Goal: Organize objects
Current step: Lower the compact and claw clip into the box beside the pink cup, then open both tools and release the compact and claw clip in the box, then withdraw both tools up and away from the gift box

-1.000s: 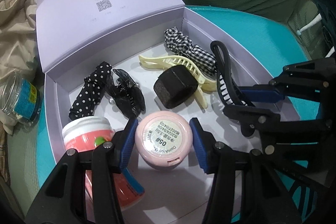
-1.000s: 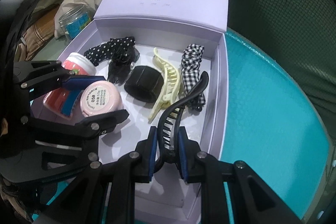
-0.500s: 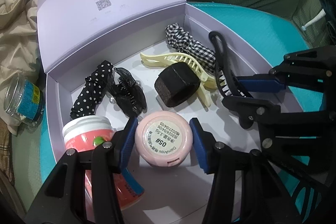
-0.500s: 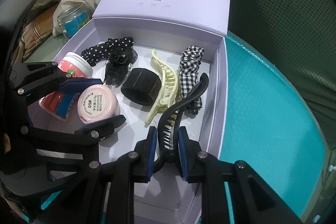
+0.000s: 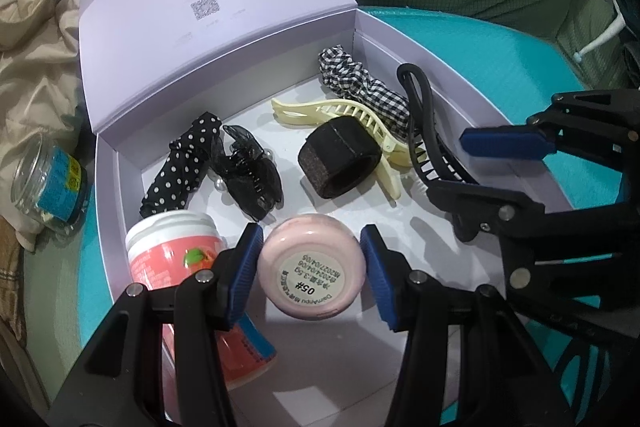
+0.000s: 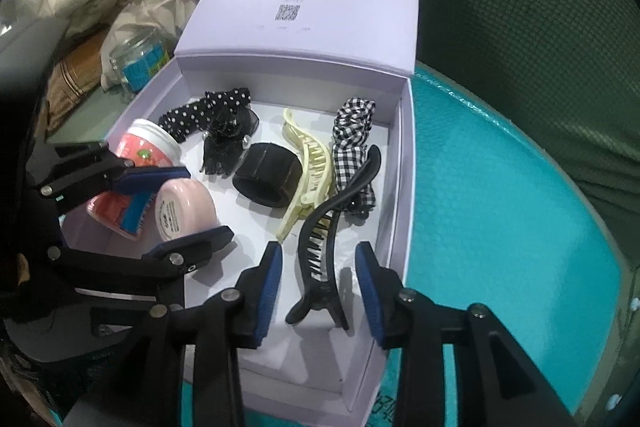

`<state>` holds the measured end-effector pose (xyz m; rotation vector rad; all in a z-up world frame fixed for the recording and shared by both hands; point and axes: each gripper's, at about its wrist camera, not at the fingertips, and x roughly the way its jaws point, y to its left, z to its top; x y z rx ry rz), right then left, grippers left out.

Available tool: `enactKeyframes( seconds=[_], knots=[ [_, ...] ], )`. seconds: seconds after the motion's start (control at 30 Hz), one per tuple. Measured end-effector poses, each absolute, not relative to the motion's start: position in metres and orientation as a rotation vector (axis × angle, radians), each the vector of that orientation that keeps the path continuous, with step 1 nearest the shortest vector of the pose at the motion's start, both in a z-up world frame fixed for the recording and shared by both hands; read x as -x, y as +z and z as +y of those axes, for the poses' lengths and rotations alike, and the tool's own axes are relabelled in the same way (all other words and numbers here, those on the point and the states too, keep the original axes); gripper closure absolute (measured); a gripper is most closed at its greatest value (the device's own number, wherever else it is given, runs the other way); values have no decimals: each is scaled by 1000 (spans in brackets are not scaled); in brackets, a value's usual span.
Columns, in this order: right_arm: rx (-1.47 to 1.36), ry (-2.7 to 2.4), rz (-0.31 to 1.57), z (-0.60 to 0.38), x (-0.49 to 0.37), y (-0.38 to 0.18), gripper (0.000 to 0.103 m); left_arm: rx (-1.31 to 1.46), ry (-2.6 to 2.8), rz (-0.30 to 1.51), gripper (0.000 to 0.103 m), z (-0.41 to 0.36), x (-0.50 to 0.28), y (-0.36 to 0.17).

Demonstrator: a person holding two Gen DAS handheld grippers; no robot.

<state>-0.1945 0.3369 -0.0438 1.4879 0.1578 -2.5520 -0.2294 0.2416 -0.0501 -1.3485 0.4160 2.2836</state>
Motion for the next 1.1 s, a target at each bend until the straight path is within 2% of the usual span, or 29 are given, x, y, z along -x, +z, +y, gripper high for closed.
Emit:
enactKeyframes(
  seconds=[0.1,0.3,0.4,0.53,0.63,0.8,1.1],
  knots=[
    [-1468,-2564,151,336,191,-38,59,1362,2286,362,54,238,230,-46],
    [-1400,-2601,123,332,181,-20,57,1335,2340,333,53,229,228,-31],
    [-1368,-2630,125,330,177,-11,56,1331,2355,284,49,219,228,-22],
    [-1330,-2664,123,331,171,3,55,1299,2409,295,37,211,218,-8],
    [-1293,-2702,117,329,165,14,53,1279,2431,290,34,208,213,0],
    [-1242,-2757,128,327,154,30,43,1245,2467,290,30,194,201,12],
    [-1153,-2849,96,322,130,52,38,1194,2546,248,22,180,185,34]
  ],
)
